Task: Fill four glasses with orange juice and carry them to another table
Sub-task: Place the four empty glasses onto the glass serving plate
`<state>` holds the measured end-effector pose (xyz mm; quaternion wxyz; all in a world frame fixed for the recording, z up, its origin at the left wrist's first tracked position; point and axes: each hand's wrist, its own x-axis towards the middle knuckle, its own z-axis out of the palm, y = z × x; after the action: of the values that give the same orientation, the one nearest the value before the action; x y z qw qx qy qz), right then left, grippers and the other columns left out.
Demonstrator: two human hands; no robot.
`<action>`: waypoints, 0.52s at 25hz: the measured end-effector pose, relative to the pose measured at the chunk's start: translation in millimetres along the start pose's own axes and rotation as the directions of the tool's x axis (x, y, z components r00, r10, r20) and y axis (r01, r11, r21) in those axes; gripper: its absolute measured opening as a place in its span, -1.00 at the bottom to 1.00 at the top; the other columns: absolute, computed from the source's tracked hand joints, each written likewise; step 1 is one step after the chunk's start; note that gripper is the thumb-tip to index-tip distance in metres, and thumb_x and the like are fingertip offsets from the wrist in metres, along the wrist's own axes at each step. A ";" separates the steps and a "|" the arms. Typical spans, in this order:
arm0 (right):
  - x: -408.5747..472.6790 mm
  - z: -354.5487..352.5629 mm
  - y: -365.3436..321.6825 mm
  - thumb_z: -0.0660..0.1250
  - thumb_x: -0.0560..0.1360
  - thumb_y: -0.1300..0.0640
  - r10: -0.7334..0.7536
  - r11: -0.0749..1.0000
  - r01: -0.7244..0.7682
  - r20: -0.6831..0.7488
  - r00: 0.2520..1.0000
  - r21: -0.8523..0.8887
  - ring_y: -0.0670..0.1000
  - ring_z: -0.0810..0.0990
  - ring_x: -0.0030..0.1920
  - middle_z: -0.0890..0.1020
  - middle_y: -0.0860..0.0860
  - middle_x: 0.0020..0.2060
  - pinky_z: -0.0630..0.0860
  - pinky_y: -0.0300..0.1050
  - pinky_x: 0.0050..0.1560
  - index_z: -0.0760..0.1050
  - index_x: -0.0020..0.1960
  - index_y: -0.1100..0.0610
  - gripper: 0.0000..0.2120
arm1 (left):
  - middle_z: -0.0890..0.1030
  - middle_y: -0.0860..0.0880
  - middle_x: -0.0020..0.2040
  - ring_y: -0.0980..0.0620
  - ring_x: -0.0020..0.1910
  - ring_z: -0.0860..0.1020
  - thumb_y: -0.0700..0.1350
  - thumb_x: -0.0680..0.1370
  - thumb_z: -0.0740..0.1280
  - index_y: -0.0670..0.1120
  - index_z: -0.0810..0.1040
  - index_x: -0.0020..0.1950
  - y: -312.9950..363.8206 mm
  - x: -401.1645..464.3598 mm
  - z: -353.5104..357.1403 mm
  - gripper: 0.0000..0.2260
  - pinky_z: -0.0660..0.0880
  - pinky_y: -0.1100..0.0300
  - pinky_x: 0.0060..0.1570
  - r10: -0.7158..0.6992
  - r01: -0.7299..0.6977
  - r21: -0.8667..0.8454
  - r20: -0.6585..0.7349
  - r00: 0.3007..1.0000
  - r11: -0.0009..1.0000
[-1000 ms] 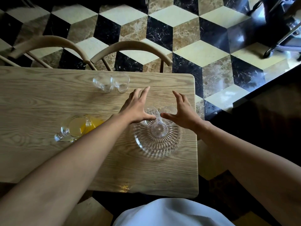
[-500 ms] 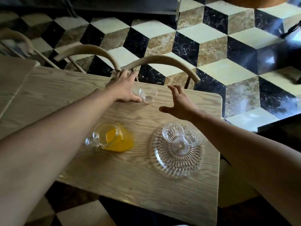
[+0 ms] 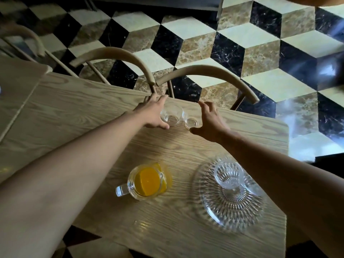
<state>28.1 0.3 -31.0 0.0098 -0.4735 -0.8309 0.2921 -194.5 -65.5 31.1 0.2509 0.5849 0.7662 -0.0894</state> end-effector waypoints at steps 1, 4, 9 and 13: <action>2.9 4.3 0.0 0.61 0.33 -0.09 0.014 1.000 -0.014 -0.002 1.000 0.000 0.25 0.30 0.48 0.17 0.16 0.54 0.41 0.19 0.42 0.03 0.63 0.10 0.09 | 0.10 -0.15 0.68 -0.24 0.64 0.20 0.15 0.37 0.66 0.03 0.02 0.73 -0.4 7.6 4.0 0.13 0.33 -0.21 0.54 0.009 -0.009 0.003 0.008 1.000 1.000; 9.8 15.0 0.7 0.64 0.31 -0.06 0.040 0.999 -0.040 -0.006 0.999 -0.013 0.24 0.32 0.47 0.18 0.15 0.54 0.44 0.19 0.39 0.01 0.63 0.08 0.12 | 0.09 -0.15 0.68 -0.24 0.63 0.21 0.11 0.36 0.68 0.05 0.00 0.73 -0.8 28.9 15.4 0.14 0.37 -0.23 0.51 0.042 -0.041 -0.027 0.031 0.999 0.999; 15.9 16.6 1.1 0.63 0.32 0.00 0.071 0.997 -0.072 -0.023 0.997 -0.037 0.24 0.32 0.45 0.22 0.15 0.51 0.48 0.19 0.32 0.00 0.63 0.04 0.10 | 0.15 -0.13 0.64 -0.22 0.59 0.28 0.03 0.36 0.68 0.03 0.01 0.72 -0.9 48.4 31.0 0.12 0.39 -0.20 0.50 0.100 -0.097 -0.059 0.051 0.994 0.994; 15.0 16.4 -0.3 0.62 0.34 0.03 0.061 0.997 -0.062 -0.008 0.998 -0.042 0.25 0.34 0.44 0.24 0.17 0.49 0.49 0.17 0.31 0.01 0.63 0.03 0.08 | 0.16 -0.13 0.62 -0.22 0.58 0.29 -0.02 0.38 0.67 0.04 0.00 0.72 1.7 52.6 35.7 0.11 0.45 -0.23 0.45 0.093 -0.089 -0.070 0.055 0.994 0.994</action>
<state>14.8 4.3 -48.3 -0.0063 -0.5000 -0.8219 0.2727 -193.0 -35.6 -25.0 0.2965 0.6074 0.7337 -0.0692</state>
